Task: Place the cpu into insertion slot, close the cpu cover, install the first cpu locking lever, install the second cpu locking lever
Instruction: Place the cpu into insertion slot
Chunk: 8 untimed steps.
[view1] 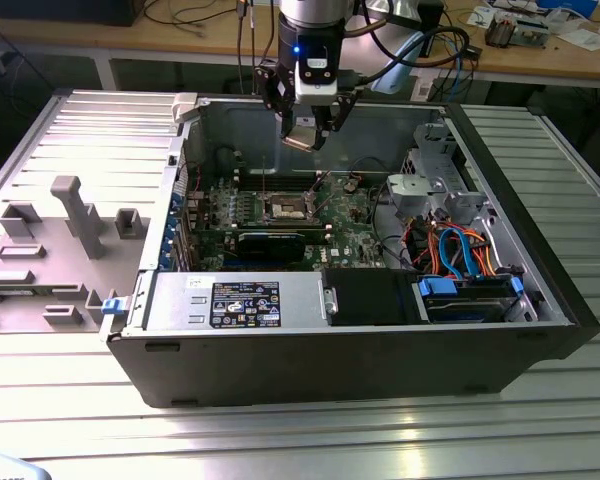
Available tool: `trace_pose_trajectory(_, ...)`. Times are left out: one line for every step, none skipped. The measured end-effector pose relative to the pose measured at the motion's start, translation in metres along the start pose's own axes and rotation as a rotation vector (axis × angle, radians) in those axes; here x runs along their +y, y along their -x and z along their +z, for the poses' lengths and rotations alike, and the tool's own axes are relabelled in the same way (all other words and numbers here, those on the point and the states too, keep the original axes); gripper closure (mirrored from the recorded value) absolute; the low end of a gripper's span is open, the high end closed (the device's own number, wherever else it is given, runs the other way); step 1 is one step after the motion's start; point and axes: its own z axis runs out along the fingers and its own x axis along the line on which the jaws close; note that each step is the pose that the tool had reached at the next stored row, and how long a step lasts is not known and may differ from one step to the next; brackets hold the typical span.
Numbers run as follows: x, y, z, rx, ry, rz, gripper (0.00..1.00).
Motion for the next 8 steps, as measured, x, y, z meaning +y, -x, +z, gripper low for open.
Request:
trace_pose_trajectory(0.0000, 0.0000, 0.0000, -0.0001, 0.0000, 0.001, 0.45)
trace_pose_trajectory(0.0000, 0.0000, 0.0000, -0.0001, 0.0001, 0.002, 0.45)
trace_pose_trajectory(0.0000, 0.0000, 0.0000, -0.0003, 0.0001, 0.003, 0.45)
trace_pose_trajectory(0.0000, 0.0000, 0.0000, -0.0004, 0.0001, 0.004, 0.45)
trace_pose_trajectory(0.0000, 0.0000, 0.0000, -0.0004, 0.0001, 0.005, 0.45)
trace_pose_trajectory(0.0000, 0.0000, 0.0000, -0.0005, 0.0002, 0.006, 0.45)
trace_pose_trajectory(0.0000, 0.0000, 0.0000, -0.0006, 0.0001, 0.006, 0.45)
trace_pose_trajectory(0.0000, 0.0000, 0.0000, -0.0007, 0.0001, 0.008, 0.45)
